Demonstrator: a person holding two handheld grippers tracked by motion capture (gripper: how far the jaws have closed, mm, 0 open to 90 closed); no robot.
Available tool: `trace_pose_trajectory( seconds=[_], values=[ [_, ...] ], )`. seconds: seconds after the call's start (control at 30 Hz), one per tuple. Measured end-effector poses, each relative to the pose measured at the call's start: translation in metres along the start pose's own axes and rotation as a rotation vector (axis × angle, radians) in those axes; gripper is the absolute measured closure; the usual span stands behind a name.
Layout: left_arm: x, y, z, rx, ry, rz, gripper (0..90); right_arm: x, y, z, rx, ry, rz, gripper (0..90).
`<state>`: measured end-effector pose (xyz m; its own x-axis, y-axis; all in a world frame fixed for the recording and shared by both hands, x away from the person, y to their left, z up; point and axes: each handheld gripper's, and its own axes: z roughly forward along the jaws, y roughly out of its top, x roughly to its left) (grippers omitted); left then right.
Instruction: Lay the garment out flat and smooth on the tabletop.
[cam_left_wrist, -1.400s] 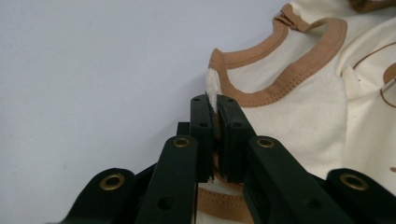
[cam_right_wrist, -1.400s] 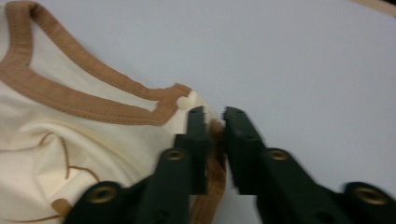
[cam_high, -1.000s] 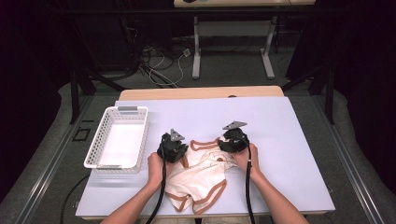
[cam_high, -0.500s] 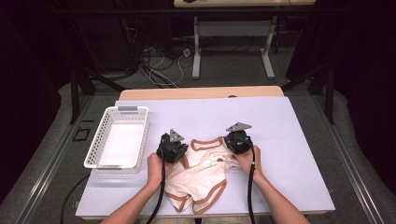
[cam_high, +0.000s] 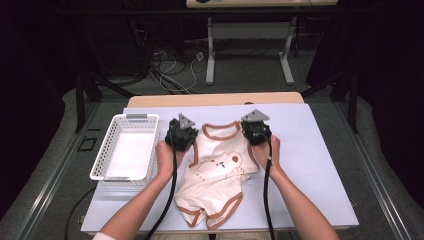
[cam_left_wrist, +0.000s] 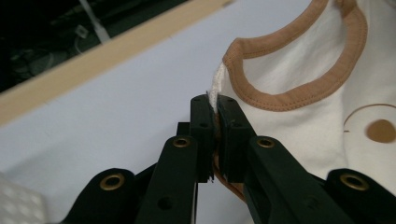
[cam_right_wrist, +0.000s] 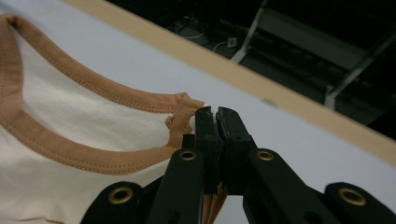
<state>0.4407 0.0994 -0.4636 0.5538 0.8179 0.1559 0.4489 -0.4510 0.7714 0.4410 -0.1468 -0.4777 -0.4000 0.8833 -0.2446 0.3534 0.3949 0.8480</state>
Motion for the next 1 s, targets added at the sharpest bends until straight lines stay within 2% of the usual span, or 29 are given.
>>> trace_pose_trajectory(
  seconds=[0.03, 0.07, 0.1, 0.13, 0.17, 0.2, 0.27, 0.3, 0.33, 0.37, 0.4, 0.5, 0.67, 0.83, 1.0],
  values=[
    [0.007, 0.013, 0.005, 0.005, 0.038, 0.022, 85.4, -0.003, 0.012, 0.006, 0.005, -0.021, -0.004, 87.3],
    [0.014, 0.025, 0.011, -0.007, 0.078, 0.039, 85.0, -0.007, 0.024, 0.014, -0.016, -0.030, -0.008, 87.2],
    [0.022, 0.035, 0.019, -0.010, 0.113, 0.030, 84.0, -0.008, 0.036, 0.024, -0.015, -0.060, -0.031, 86.7],
    [0.029, 0.045, 0.028, 0.023, 0.149, 0.010, 78.0, -0.011, 0.046, 0.035, 0.000, -0.084, -0.043, 82.5],
    [0.035, 0.051, 0.038, 0.059, 0.170, -0.009, 63.8, -0.013, 0.053, 0.047, 0.034, -0.088, -0.025, 66.5],
    [0.040, 0.054, 0.047, 0.093, 0.193, -0.032, 51.6, -0.015, 0.057, 0.059, 0.087, -0.107, -0.009, 59.4],
    [0.043, 0.051, 0.055, 0.122, 0.204, -0.069, 40.9, -0.017, 0.054, 0.070, 0.116, -0.096, 0.049, 52.8],
    [0.044, 0.047, 0.058, 0.136, 0.183, -0.085, 37.8, -0.016, 0.050, 0.071, 0.132, -0.074, 0.070, 48.9],
    [0.043, 0.040, 0.060, 0.158, 0.140, -0.106, 35.2, -0.014, 0.045, 0.071, 0.142, -0.046, 0.077, 48.9],
    [0.041, 0.035, 0.061, 0.162, 0.125, -0.109, 32.9, -0.011, 0.037, 0.069, 0.149, -0.020, 0.072, 47.3],
    [0.038, 0.029, 0.061, 0.170, 0.122, -0.101, 32.7, -0.010, 0.033, 0.067, 0.153, -0.010, 0.064, 46.0],
    [0.030, 0.010, 0.058, 0.183, 0.071, -0.106, 28.0, -0.010, 0.011, 0.056, 0.159, 0.061, 0.094, 44.6],
    [0.014, -0.015, 0.048, 0.177, -0.003, -0.093, 25.1, -0.007, -0.018, 0.038, 0.172, 0.144, 0.108, 43.5],
    [0.000, -0.035, 0.038, 0.171, -0.058, -0.081, 22.1, -0.003, -0.041, 0.022, 0.179, 0.195, 0.120, 42.5],
    [-0.013, -0.053, 0.021, 0.161, -0.096, -0.059, 21.5, -0.006, -0.059, 0.010, 0.176, 0.217, 0.137, 44.7]
  ],
)
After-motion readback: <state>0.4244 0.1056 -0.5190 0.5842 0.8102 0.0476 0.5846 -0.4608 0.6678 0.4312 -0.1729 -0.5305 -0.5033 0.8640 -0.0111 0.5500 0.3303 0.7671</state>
